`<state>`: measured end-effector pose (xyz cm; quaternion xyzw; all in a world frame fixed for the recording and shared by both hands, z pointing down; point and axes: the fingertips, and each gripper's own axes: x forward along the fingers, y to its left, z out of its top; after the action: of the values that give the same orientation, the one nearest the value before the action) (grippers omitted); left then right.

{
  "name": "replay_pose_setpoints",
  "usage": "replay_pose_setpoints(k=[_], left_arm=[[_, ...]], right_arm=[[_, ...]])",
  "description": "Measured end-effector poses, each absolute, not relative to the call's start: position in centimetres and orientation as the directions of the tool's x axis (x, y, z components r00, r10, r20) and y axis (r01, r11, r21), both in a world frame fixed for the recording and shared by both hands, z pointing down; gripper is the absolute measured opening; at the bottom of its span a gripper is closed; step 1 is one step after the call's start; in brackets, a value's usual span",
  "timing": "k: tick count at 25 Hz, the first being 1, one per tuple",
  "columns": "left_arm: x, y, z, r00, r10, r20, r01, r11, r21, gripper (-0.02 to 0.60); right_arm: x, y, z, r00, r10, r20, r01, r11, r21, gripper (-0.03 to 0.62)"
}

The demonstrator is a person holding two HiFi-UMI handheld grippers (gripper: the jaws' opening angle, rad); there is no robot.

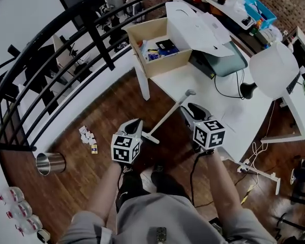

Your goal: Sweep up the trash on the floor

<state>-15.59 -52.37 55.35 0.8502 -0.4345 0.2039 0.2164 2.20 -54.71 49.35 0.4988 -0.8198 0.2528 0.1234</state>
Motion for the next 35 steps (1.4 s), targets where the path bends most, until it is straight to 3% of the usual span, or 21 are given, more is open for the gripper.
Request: replay_pose_setpoints(k=[6, 11, 22, 35], left_arm=[[-23.1, -49.0, 48.1, 0.471, -0.77, 0.431, -0.879, -0.453, 0.151, 0.008], [-31.9, -44.1, 42.9, 0.417, -0.858, 0.301, -0.905, -0.359, 0.23, 0.008], [-51.5, -33.1, 36.6, 0.178, -0.947, 0.266, -0.98, -0.145, 0.136, 0.006], [-57.9, -27.6, 32.6, 0.064, -0.977, 0.203, -0.991, -0.038, 0.13, 0.008]], right_arm=[[-6.8, -51.4, 44.6, -0.579, -0.724, 0.374, -0.815, 0.494, -0.303, 0.0], [-18.1, -49.1, 40.6, -0.701, -0.641, 0.314, -0.712, 0.655, -0.253, 0.0], [-41.4, -38.4, 35.0, -0.883, -0.416, 0.217, -0.448, 0.885, -0.128, 0.0], [-53.4, -30.1, 32.8, -0.953, -0.22, 0.209, -0.239, 0.968, -0.071, 0.0]])
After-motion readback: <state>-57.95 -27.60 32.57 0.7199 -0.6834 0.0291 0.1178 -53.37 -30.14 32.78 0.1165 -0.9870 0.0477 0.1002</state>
